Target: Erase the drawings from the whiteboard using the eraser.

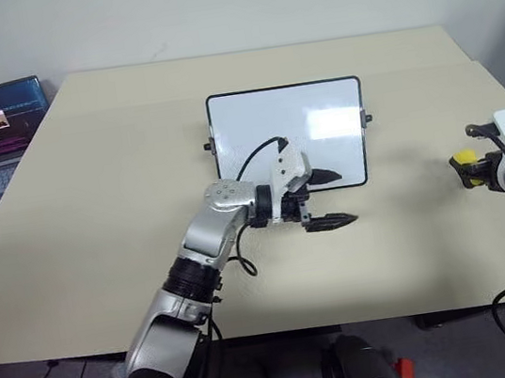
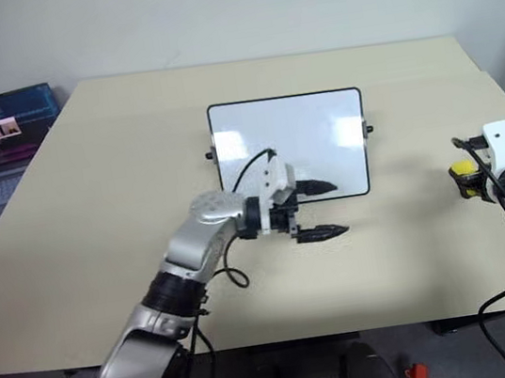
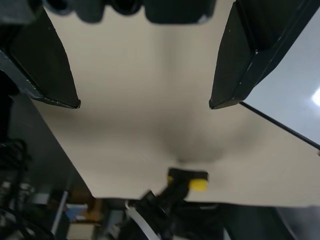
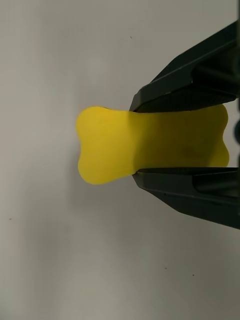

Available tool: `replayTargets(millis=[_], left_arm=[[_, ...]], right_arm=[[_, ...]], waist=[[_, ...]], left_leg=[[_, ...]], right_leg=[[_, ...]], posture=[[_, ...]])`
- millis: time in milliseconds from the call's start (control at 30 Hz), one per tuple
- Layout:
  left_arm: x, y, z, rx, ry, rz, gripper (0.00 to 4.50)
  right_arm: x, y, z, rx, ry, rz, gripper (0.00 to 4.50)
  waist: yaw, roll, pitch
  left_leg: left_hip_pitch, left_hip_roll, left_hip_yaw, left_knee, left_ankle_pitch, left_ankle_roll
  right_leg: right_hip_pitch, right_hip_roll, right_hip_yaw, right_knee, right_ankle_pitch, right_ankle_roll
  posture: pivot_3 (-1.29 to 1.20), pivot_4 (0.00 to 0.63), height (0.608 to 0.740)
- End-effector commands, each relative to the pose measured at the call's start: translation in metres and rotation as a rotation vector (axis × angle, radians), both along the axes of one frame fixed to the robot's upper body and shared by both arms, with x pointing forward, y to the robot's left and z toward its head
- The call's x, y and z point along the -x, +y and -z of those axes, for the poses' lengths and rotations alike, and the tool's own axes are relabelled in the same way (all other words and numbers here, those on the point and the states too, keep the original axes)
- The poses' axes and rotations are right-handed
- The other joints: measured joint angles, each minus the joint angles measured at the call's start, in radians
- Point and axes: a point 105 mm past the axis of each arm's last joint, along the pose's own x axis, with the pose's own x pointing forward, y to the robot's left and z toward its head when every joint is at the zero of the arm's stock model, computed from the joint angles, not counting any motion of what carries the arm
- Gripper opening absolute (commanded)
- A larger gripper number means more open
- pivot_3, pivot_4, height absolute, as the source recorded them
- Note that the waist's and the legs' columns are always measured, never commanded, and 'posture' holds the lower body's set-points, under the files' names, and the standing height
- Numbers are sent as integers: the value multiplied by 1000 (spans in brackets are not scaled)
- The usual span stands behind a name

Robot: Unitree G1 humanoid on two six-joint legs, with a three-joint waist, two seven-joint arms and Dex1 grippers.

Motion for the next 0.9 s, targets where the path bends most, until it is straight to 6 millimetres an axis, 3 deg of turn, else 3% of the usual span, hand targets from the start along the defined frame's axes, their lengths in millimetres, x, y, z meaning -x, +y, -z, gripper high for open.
replayTargets(millis=[33, 433, 767, 900], left_arm=[[3, -8, -13, 45, -54, 6, 4500], [6, 2, -5, 8, -51, 0, 4500], [3, 6, -9, 6, -63, -19, 4500], [0, 12, -11, 8, -66, -47, 4500]], right_arm=[[-7, -1, -7, 7, -37, -10, 1090], [-13, 9, 5, 31, 27, -84, 1090], [-16, 9, 5, -16, 21, -65, 4431], [-14, 7, -7, -7, -10, -62, 4472]], waist=[[1, 0, 0], [0, 1, -1], [-4, 1, -1], [-6, 1, -1]], left_leg=[[0, -1, 0, 0, 0, 0], [0, -1, 0, 0, 0, 0], [1, -1, 0, 1, 0, 0], [1, -1, 0, 1, 0, 0]], right_leg=[[0, 0, 0, 0, 0, 0], [0, -1, 0, 0, 0, 1], [1, 0, 0, 1, 0, 1], [1, 0, 0, 1, 0, 1]], posture=[[0, 150, 740], [0, 150, 740], [0, 150, 740], [0, 150, 740]])
